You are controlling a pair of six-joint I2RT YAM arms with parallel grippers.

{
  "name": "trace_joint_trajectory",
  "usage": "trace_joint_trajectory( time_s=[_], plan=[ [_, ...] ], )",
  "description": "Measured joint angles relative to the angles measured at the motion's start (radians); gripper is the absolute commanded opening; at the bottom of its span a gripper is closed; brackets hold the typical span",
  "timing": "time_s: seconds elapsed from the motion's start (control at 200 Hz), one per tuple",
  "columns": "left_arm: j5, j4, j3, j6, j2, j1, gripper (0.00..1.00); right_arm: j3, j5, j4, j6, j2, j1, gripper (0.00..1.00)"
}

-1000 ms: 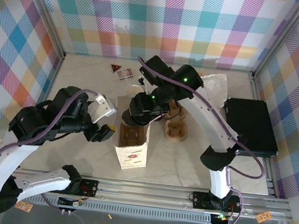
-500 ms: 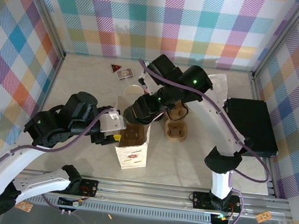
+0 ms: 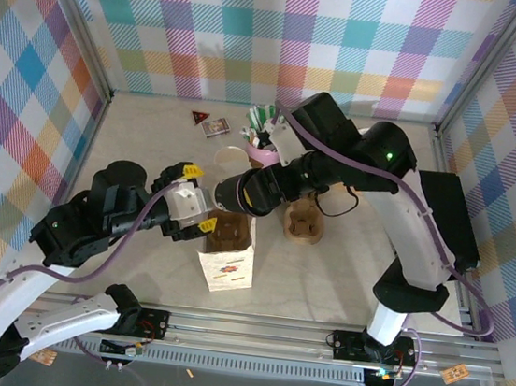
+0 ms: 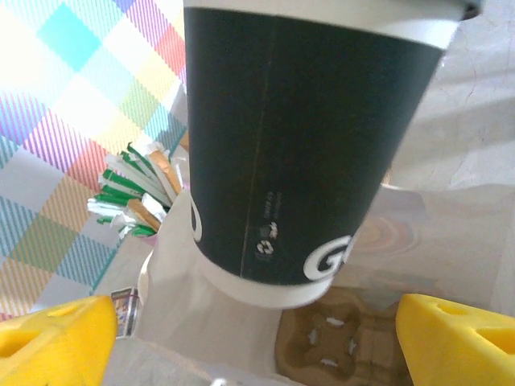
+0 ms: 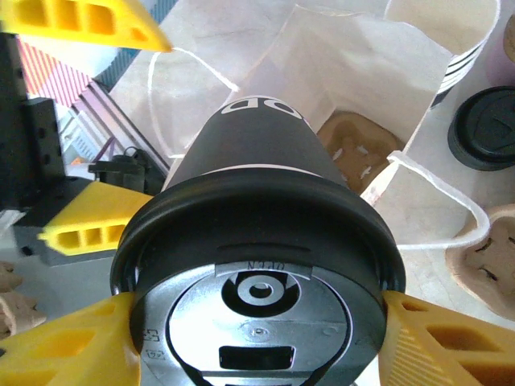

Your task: Pack the takeout coffee

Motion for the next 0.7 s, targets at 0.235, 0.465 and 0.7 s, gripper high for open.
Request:
trace_joint_trajectory(
  time_s=[0.235, 0.465, 0.7],
  plan=[
    [0.046, 0.035, 0.03, -0.004, 0.094, 0.0, 0.86, 0.011, -0.037, 0.0, 0.0, 0.003, -0.002, 0.48],
    [0.087, 0.059, 0.025, -0.003, 0.106, 0.0, 0.76, 0.044, -0.063, 0.0, 0.0, 0.014, -0.002, 0.5],
    [0.103, 0.112, -0.006, -0.026, 0.106, 0.0, 0.63, 0.057, -0.051, 0.0, 0.0, 0.018, -0.008, 0.54]
  ],
)
